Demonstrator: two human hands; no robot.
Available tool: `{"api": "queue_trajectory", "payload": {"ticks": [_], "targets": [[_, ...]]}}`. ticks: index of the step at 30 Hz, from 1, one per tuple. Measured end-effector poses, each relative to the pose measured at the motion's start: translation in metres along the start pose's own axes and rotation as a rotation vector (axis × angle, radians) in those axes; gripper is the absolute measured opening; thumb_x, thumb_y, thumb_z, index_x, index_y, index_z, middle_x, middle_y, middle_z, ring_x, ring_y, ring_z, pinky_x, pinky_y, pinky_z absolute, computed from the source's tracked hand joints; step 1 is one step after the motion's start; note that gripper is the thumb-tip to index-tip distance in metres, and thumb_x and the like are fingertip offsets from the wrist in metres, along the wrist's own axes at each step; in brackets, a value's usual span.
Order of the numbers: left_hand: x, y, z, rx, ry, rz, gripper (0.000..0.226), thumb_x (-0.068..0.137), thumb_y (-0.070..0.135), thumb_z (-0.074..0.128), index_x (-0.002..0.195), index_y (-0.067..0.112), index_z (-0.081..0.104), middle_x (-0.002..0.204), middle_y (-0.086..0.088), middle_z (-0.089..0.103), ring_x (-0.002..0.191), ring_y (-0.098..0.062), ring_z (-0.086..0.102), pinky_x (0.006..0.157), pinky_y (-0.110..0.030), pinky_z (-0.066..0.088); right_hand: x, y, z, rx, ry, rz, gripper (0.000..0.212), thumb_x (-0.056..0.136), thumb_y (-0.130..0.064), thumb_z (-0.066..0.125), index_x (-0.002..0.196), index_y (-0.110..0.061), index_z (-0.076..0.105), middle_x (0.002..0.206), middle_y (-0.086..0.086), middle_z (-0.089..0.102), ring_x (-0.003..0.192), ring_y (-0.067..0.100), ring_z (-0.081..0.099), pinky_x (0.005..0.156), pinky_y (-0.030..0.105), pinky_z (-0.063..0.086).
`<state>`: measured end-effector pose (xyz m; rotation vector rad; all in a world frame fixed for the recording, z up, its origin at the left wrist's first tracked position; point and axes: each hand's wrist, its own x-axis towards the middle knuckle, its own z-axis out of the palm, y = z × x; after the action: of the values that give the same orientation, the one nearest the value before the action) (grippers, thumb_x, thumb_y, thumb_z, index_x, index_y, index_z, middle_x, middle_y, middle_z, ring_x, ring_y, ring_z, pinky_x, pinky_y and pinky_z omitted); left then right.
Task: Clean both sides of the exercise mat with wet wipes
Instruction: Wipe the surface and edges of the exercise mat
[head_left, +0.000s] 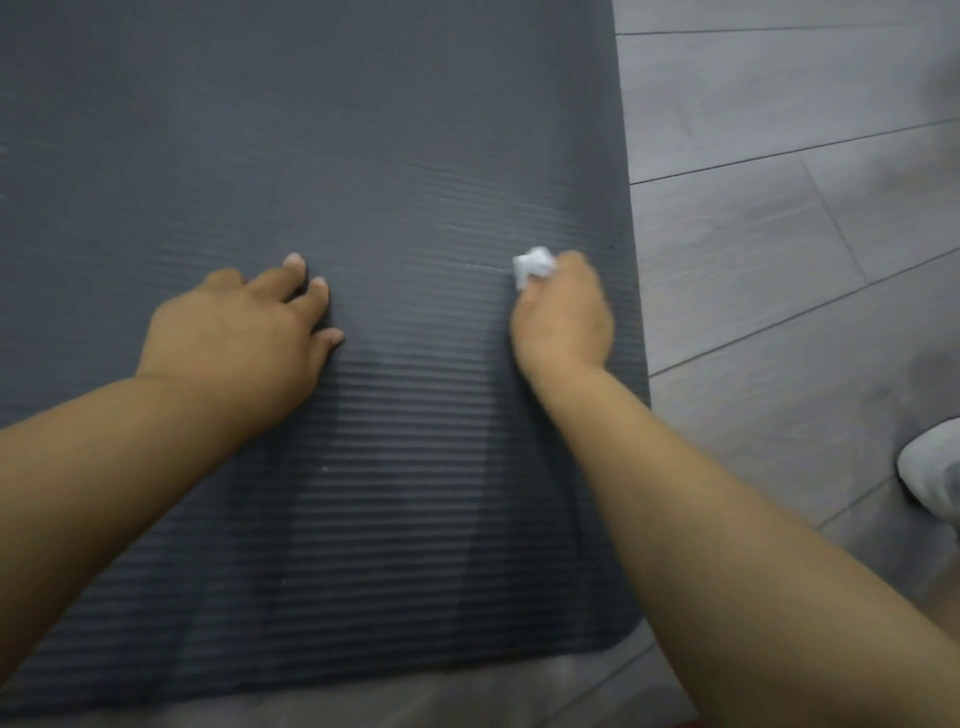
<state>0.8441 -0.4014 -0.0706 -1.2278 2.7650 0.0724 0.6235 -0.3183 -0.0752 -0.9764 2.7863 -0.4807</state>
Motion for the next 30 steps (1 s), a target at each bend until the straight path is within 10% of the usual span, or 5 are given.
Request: {"api": "queue_trajectory", "payload": {"ticks": [4,11,19,25,30], "targets": [[0.008,-0.018,0.019,-0.074,0.087,0.081,0.062,0.091,0.057,0.035,0.120,0.010,0.063,0.129,-0.013,0.057,0.092,-0.044,0.057,0.075,-0.053,0.049,0.004,-0.005,-0.003,-0.164,-0.159,-0.510,0.024,0.094,-0.024,0.045,0.109,-0.008,0.053,0.117,0.011,0.058,0.104,0.034,0.055,0.080,0.038,0.039],[0.017,-0.010,0.014,-0.225,0.166,0.080,0.060,0.084,0.057,0.051,0.091,0.002,0.073,0.106,-0.022,0.057,0.092,-0.048,0.057,0.079,-0.058,0.050,0.092,0.052,-0.025,0.106,0.049,0.327,0.031,0.091,-0.025,0.048,0.116,-0.007,0.053,0.122,0.009,0.059,0.113,0.028,0.055,0.082,0.028,0.041],[0.031,-0.017,0.009,-0.115,0.041,0.064,0.069,0.075,0.070,0.032,0.096,0.015,0.069,0.138,-0.015,0.048,0.102,-0.046,0.056,0.083,-0.055,0.048,0.051,-0.028,0.007,-0.065,-0.128,-0.466,0.023,0.096,-0.025,0.042,0.107,-0.007,0.051,0.116,0.012,0.056,0.104,0.031,0.053,0.075,0.033,0.037],[0.026,-0.009,0.001,-0.116,-0.001,0.002,0.062,0.076,0.067,0.036,0.102,0.019,0.066,0.145,-0.007,0.042,0.115,-0.041,0.051,0.087,-0.050,0.048,0.093,0.045,-0.026,-0.077,0.085,0.116,0.031,0.094,-0.027,0.044,0.114,-0.004,0.049,0.121,0.016,0.055,0.111,0.034,0.053,0.085,0.036,0.042],[0.023,0.000,-0.009,-0.154,-0.116,-0.059,0.045,0.085,0.057,0.048,0.114,0.025,0.059,0.156,0.003,0.022,0.133,-0.028,0.035,0.101,-0.040,0.037,0.056,-0.008,-0.003,-0.056,-0.016,-0.056,0.026,0.093,-0.019,0.046,0.115,-0.006,0.049,0.123,0.014,0.054,0.111,0.032,0.053,0.086,0.035,0.041]]}}
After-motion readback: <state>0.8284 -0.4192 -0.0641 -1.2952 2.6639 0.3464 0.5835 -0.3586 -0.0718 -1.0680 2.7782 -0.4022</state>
